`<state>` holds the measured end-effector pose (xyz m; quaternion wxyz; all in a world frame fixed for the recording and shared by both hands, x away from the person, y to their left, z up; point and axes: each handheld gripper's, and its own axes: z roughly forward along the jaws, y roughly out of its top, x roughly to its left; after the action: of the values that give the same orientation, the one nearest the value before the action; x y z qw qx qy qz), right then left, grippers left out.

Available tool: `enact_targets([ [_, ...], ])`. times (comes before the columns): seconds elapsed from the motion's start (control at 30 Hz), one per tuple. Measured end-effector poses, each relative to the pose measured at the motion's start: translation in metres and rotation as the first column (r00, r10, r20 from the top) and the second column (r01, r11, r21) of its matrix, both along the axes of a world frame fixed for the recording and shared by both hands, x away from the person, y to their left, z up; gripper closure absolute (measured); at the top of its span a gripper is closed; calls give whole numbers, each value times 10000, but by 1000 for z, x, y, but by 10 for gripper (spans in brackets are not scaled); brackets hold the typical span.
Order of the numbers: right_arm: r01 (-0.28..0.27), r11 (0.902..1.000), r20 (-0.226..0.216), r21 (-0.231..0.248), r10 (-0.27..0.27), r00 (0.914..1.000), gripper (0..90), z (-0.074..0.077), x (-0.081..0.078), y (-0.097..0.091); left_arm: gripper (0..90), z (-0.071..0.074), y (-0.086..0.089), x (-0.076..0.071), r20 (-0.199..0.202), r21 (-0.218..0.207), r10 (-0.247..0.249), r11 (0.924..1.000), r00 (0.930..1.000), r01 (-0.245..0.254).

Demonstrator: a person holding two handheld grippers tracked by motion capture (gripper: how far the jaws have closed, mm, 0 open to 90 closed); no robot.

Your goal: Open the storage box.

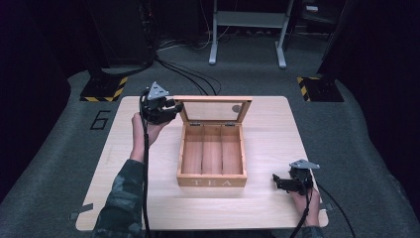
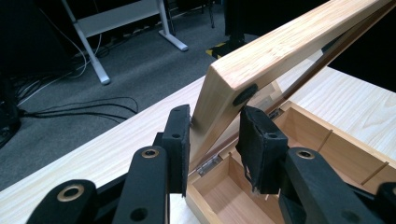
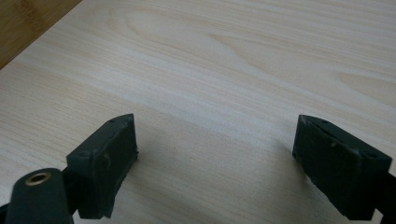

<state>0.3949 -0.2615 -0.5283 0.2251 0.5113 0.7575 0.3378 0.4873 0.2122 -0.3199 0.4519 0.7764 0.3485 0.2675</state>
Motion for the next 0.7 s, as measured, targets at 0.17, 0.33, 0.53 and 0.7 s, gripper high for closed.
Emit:
enact_targets([
  [0.17, 3, 10000, -4, 1, -3, 10000, 131, 0, 0, 0, 643, 0, 0, 0, -74, 11, -37, 10000, 10000, 37],
  [0.33, 0, 10000, -2, -3, 0, 10000, 131, 0, 0, 0, 643, 0, 0, 0, -38, -24, 7, 10000, 10000, -7],
  [0.53, 1, 10000, -1, 0, -1, 10000, 131, 0, 0, 0, 643, 1, 0, 1, -61, 27, 0, 10000, 10000, 0],
  [0.7, 1, 10000, -1, 2, -1, 10000, 131, 0, 0, 0, 643, 1, 0, 1, -63, 37, 2, 10000, 10000, -2],
])
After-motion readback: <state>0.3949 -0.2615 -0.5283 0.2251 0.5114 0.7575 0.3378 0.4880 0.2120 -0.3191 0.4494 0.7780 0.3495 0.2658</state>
